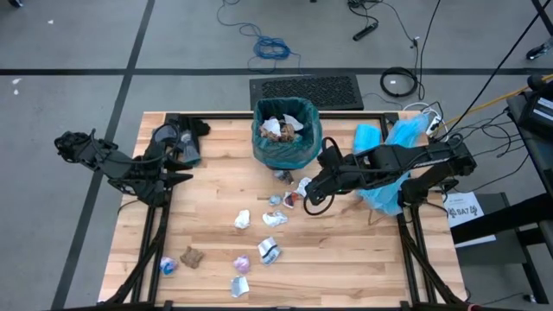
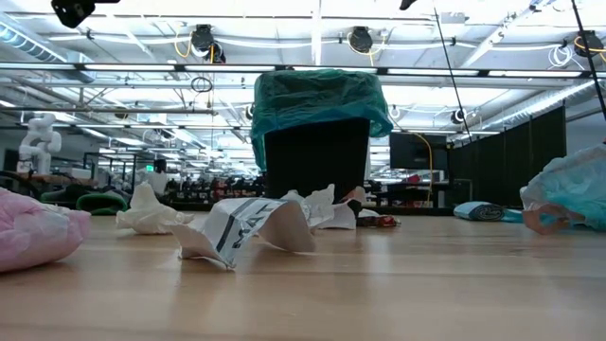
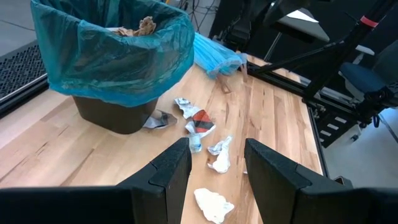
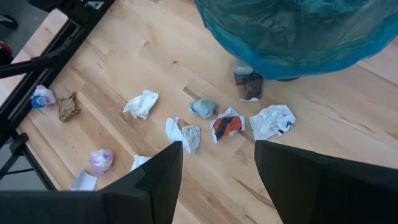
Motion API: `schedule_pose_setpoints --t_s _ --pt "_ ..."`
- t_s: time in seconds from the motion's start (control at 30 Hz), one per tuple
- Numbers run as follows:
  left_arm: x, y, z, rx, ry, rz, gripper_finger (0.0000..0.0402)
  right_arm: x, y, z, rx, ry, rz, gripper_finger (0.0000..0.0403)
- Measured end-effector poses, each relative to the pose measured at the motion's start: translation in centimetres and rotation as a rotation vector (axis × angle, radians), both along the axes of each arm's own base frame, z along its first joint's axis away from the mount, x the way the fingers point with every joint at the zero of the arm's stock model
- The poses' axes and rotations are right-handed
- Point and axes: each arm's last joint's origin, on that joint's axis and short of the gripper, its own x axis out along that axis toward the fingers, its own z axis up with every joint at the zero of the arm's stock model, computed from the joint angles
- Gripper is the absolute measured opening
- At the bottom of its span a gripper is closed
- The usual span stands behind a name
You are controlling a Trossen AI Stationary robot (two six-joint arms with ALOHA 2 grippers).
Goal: Place trash/remove bag and relplace
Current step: Put the white napkin into the trash bin
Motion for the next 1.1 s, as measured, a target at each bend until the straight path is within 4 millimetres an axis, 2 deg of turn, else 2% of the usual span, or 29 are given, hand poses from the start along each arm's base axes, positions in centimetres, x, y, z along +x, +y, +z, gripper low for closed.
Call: schedule_pose_setpoints --t_s 0.53,0.83,1.1 --pt "0.2 -0.1 0.1 0.022 -0.001 -0.016 0.0154 0.0 0.2 0.0 0.005 -0.002 -0.002 0.0192" --pt "4.1 -2.6 -1.6 0.179 0.238 -0.198 0.0154 0.3 2.6 -0.9 -0.038 -0.010 -0.024 0.0192" --pt "8.9 -4.4 -4.3 0.244 0.440 -0.201 0.0154 2.6 6.7 -4.9 -0.035 0.086 -0.019 0.0192"
